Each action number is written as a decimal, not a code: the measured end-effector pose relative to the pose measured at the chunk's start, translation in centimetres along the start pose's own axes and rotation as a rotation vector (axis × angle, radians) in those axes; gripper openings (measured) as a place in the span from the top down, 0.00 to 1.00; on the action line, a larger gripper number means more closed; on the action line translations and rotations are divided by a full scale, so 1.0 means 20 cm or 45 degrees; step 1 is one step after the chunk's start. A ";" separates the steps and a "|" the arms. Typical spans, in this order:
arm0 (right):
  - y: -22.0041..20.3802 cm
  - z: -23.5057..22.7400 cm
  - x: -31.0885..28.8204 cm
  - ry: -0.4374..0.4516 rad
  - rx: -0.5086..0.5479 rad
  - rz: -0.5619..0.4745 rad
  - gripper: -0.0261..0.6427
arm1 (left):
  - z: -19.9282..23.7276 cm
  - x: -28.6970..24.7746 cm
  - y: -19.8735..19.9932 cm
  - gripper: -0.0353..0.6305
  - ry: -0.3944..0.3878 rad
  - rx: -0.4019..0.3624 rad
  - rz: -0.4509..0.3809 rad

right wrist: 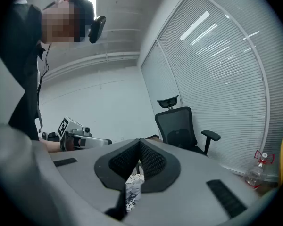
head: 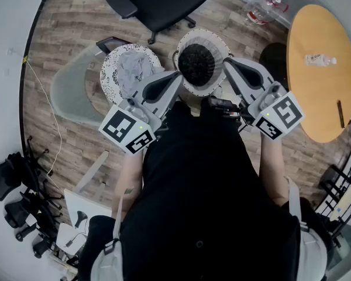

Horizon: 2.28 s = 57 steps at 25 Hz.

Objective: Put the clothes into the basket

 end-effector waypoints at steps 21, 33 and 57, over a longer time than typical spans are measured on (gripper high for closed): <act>-0.02 0.04 -0.12 0.015 -0.192 -0.113 0.94 | 0.13 0.02 -0.12 0.94 0.006 0.047 0.099; -0.12 0.16 -0.21 0.076 -0.228 0.057 0.94 | 0.36 0.08 -0.40 0.93 0.212 0.006 0.249; -0.33 0.43 -0.49 0.318 -0.158 0.404 0.93 | 1.13 0.44 -0.83 0.93 0.716 0.399 0.318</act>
Point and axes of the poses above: the fingertips, and each gripper's own axes: x backward along the fingers, z to its left, y out of its top, the point moved 6 cm from there along x, backward along the fingers, and after that the axes turned 12 degrees about x, right-handed, at the moved point
